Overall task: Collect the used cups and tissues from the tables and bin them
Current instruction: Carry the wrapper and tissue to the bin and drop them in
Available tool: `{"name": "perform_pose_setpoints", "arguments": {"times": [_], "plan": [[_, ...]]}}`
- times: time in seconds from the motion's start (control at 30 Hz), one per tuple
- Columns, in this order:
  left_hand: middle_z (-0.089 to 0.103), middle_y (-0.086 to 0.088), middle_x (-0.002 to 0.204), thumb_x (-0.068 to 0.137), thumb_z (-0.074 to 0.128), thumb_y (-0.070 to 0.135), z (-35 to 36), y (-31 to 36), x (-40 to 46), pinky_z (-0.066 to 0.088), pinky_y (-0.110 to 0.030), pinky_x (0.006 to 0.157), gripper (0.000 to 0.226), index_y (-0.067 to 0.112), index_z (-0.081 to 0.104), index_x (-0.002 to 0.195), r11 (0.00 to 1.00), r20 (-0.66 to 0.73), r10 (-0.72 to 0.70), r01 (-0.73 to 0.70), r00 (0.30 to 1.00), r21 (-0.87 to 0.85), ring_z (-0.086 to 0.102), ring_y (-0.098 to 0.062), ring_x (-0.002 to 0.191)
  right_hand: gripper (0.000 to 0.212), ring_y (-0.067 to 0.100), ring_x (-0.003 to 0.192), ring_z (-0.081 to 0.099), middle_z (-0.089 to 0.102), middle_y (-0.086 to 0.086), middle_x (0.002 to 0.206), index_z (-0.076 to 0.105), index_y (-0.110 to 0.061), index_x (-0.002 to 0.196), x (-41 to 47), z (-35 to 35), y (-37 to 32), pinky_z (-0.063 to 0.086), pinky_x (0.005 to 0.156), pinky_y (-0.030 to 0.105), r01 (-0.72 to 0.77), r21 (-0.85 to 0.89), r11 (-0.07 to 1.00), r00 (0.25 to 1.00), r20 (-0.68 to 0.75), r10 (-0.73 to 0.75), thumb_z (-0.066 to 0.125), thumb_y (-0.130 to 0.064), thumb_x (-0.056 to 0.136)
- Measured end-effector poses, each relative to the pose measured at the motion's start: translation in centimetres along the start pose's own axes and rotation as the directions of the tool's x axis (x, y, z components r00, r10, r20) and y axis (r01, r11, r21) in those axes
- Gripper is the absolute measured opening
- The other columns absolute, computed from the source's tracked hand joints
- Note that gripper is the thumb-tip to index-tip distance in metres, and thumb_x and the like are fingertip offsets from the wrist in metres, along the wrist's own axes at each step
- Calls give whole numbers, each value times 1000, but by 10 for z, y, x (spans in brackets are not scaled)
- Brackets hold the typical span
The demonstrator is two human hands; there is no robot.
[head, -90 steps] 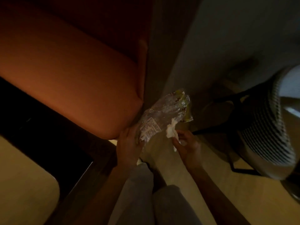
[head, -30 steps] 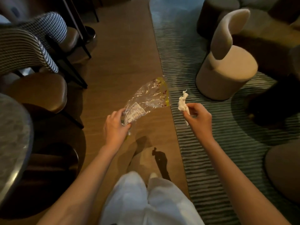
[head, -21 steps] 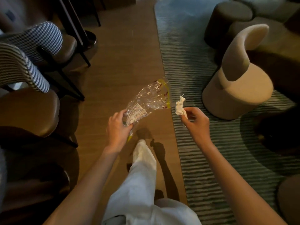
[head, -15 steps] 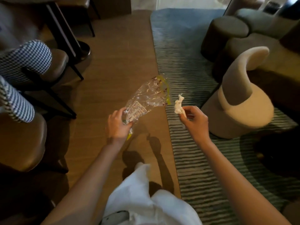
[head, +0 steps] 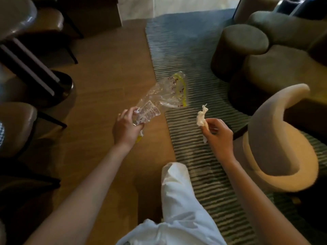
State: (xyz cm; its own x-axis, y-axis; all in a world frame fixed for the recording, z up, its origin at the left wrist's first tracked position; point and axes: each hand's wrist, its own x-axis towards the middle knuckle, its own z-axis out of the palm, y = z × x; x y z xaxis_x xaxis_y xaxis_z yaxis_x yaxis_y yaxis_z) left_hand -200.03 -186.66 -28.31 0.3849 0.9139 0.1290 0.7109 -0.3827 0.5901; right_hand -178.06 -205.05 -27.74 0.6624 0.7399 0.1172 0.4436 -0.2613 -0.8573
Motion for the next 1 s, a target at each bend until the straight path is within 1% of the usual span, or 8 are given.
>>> {"name": "perform_pose_setpoints", "arguments": {"times": [0.1, 0.17, 0.33, 0.43, 0.57, 0.7, 0.8, 1.0], "plan": [[64, -2, 114, 71, 79, 21, 28, 32, 106, 49, -41, 81, 58, 20, 57, 124, 1000, 3, 12, -12, 1000, -23, 56, -26, 104, 18, 15, 90, 64, 65, -1, 98, 69, -14, 102, 111, -1, 4, 54, 79, 32, -23, 46, 999, 999, -26, 24, 68, -22, 86], [64, -1, 113, 70, 80, 21, 46, 46, 167, 49, -39, 79, 58, 21, 57, 123, 999, -2, 24, -24, 1000, -32, 57, -26, 104, 19, 11, 89, 63, 65, -2, 99, 68, -15, 104, 179, 3, 5, 54, 79, 31, -15, 31, 999, 1000, -25, 16, 68, -23, 86], [64, -2, 111, 68, 80, 20, 86, 56, 314, 48, -38, 79, 56, 22, 58, 120, 999, -19, -14, 13, 1000, -48, 57, -26, 103, 18, 5, 85, 63, 65, -7, 95, 69, -17, 103, 341, 39, 10, 52, 75, 23, 23, 15, 1000, 1000, 5, -23, 68, -25, 87], [64, -4, 111, 67, 81, 20, 112, 49, 419, 48, -40, 82, 58, 20, 58, 120, 998, -31, -24, 22, 999, -56, 57, -27, 103, 16, 3, 84, 63, 64, -11, 94, 69, -20, 101, 445, 72, 20, 54, 75, 23, 30, 8, 1000, 1000, 4, -31, 70, -22, 85], [63, -8, 111, 67, 81, 18, 142, 44, 573, 46, -38, 84, 57, 17, 59, 119, 998, -11, -9, 8, 1000, -62, 56, -29, 103, 15, 6, 86, 64, 65, -9, 94, 68, -24, 100, 589, 110, 30, 55, 77, 26, 20, 34, 999, 998, -57, -18, 70, -21, 85], [63, -10, 108, 68, 81, 16, 165, 67, 717, 39, -34, 85, 57, 12, 60, 120, 995, 42, 50, -46, 998, -84, 55, -30, 102, 13, 5, 84, 65, 66, -10, 92, 69, -25, 98, 713, 132, 30, 55, 76, 27, 12, 39, 999, 994, -108, -7, 70, -24, 86], [62, -9, 111, 70, 79, 19, 187, 91, 806, 38, -32, 84, 57, 13, 58, 123, 992, 90, 105, -98, 990, -83, 54, -28, 103, 12, 2, 86, 64, 66, -14, 92, 68, -28, 98, 790, 139, 34, 52, 75, 20, -27, 20, 999, 989, -143, 30, 69, -31, 86], [62, -3, 114, 73, 77, 22, 269, 123, 997, 39, -31, 85, 56, 18, 56, 125, 980, 156, 193, -184, 969, -69, 53, -25, 107, 12, 3, 83, 63, 65, -14, 90, 68, -29, 98, 973, 160, 77, 53, 71, 20, -104, -5, 995, 978, -181, 101, 68, -32, 87]]}}
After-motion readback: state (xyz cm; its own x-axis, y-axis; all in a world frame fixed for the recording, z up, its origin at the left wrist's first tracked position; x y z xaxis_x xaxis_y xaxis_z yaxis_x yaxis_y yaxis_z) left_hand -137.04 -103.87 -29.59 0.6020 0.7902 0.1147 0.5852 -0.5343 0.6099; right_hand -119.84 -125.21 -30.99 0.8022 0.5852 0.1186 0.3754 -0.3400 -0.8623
